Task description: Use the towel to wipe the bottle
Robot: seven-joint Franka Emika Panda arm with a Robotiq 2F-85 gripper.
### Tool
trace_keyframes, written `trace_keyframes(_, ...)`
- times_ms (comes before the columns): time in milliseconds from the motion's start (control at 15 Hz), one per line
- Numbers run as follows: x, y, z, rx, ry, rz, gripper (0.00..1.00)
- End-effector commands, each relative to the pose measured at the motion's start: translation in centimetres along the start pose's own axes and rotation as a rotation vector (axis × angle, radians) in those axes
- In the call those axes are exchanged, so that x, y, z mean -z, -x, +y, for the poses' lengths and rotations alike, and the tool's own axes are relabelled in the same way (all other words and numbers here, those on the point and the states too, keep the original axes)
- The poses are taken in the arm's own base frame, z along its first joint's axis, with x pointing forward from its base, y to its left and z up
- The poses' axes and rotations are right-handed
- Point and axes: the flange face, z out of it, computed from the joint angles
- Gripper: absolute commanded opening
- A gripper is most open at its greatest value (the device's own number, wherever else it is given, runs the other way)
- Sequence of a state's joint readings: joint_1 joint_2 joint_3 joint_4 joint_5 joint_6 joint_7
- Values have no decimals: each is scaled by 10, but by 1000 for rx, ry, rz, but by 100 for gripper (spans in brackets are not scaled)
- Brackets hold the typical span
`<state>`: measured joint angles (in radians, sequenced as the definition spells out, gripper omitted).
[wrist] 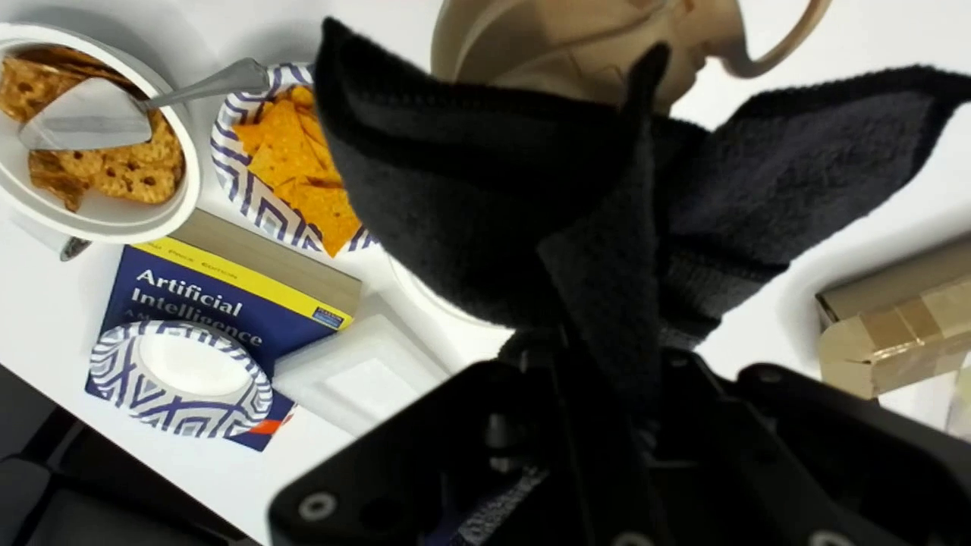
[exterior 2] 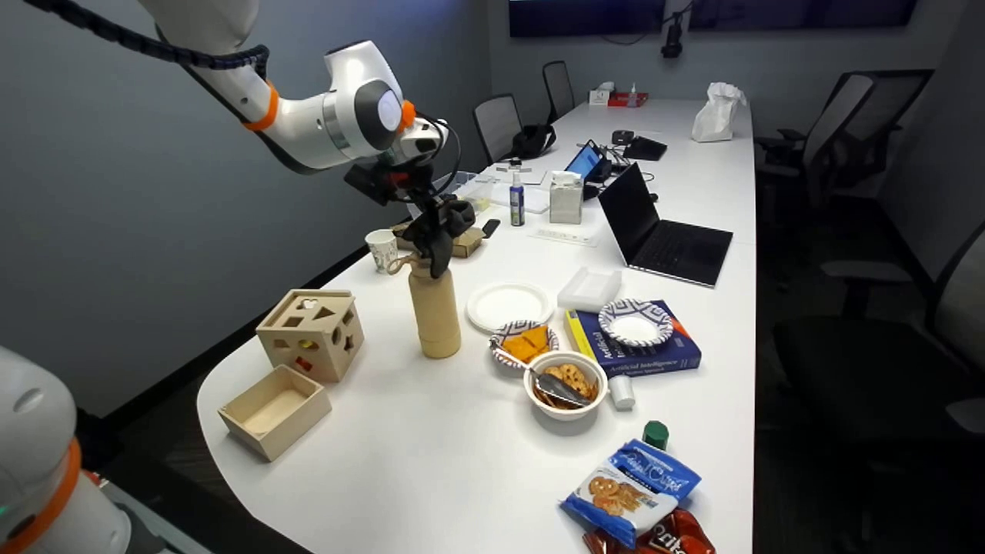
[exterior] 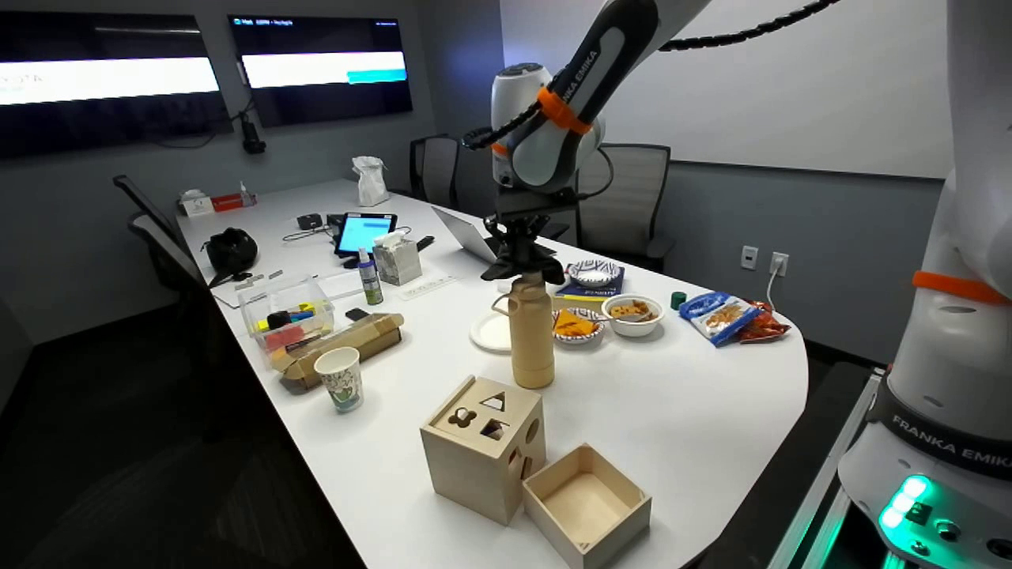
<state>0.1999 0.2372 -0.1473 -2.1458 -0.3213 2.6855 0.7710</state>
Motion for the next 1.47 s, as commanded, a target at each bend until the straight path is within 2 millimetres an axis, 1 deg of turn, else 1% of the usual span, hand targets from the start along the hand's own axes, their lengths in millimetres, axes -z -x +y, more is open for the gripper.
trace_keyframes(0,9,-5,5,-30,-22,50,3)
trace_keyframes(333,22,7,8,-23,-34,84,3)
trace_keyframes(467,29,19,9,-9,-34,106,3)
trace_keyframes(733,48,53,13,1,-16,144,3)
trace_keyframes(1000,66,75,19,-13,-13,189,3)
trace_keyframes(1200,66,87,22,-9,-8,164,3)
trace_keyframes(1400,50,97,20,8,0,111,3)
